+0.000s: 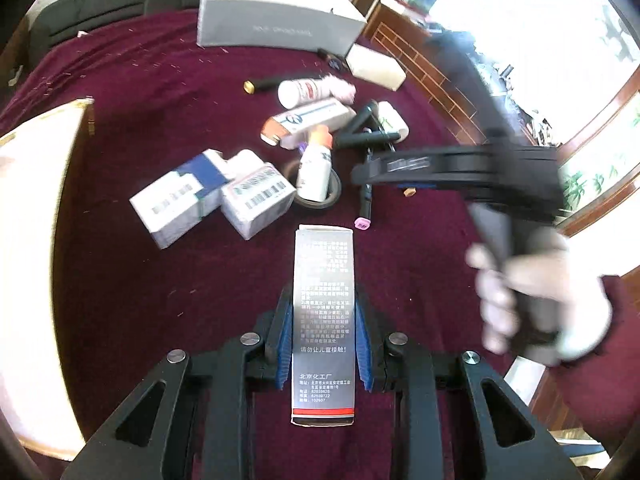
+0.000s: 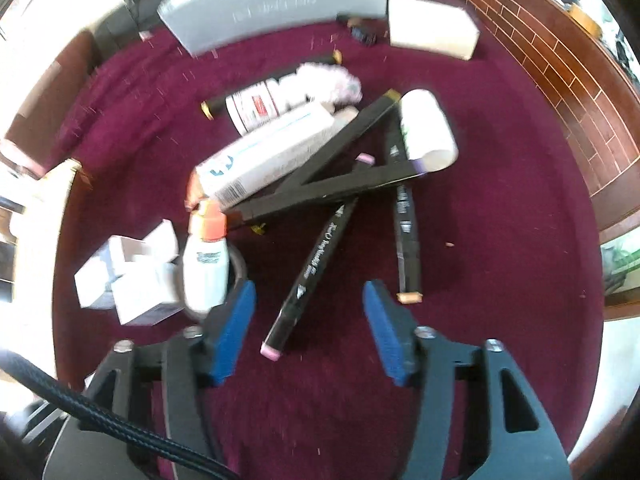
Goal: Organize objects
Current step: 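Grasp the grey box with the left gripper while the right gripper grasps a black marker, then carry the grey box and black marker into the gold-rimmed tray and release both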
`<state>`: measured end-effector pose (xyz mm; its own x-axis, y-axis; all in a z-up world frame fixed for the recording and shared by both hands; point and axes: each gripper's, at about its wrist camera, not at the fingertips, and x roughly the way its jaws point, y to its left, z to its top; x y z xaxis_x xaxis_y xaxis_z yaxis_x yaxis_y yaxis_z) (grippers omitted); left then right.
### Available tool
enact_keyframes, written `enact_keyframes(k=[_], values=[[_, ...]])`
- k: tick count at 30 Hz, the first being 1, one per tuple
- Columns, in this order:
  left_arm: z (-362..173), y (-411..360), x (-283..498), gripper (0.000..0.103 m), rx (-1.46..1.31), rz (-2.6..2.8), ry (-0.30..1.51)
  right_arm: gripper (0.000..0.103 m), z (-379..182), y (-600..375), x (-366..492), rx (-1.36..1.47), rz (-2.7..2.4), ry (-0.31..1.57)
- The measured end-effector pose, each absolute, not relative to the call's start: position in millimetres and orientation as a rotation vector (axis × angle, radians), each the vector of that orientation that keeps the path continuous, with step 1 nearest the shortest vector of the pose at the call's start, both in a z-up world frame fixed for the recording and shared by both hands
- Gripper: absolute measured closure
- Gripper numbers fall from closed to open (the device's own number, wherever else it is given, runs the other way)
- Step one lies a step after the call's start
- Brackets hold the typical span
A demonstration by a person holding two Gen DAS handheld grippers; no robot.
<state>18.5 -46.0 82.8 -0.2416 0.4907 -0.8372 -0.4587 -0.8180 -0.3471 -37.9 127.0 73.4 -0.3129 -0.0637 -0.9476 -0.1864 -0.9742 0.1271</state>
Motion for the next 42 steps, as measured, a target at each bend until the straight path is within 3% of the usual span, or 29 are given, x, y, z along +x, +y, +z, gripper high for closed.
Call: enact_keyframes(k=[3,5,8,15,23,30,34,42], values=[[94.2,-67.1,25.6,0.08,-1.419,2.102,-0.087,0.066,53.5,122.1,-51.5,-1.824,2.395,0.302],[101.5,-83.7,28.7,0.08,-1.409,2.117,-0.112,0.083,51.9,125.0,-51.9,-1.792,2.411,0.328],[112.3,-101.4,28.4,0.08,-1.392,2.142,-0.145,0.089,50.1,138.9,-47.1,-1.815,2.4,0.456],[115.2,-132.8,15.2,0.08,-1.385,2.132,-0.244,0.091,59.2,163.7,1.1,-1.884,2.406,0.802],[117.9,-181.9,-4.7,0.08,-1.387,2.154,-0.349,0.09,73.8,145.7,39.2,-1.922,2.407,1.446],[128.3,-221.2,-18.5,0.08,-1.369,2.214,-0.376,0.09,93.7,82.3,16.1,-1.984,2.409,1.67],[126.4,-243.7,-36.5,0.08,-1.375,2.246,-0.378,0.09,104.4,29.0,-17.6,-2.063,2.439,1.708],[89.9,-281.7,-104.3,0.08,-1.491,2.258,-0.433,0.09,100.4,-94.3,-107.4,-2.183,2.513,1.394]])
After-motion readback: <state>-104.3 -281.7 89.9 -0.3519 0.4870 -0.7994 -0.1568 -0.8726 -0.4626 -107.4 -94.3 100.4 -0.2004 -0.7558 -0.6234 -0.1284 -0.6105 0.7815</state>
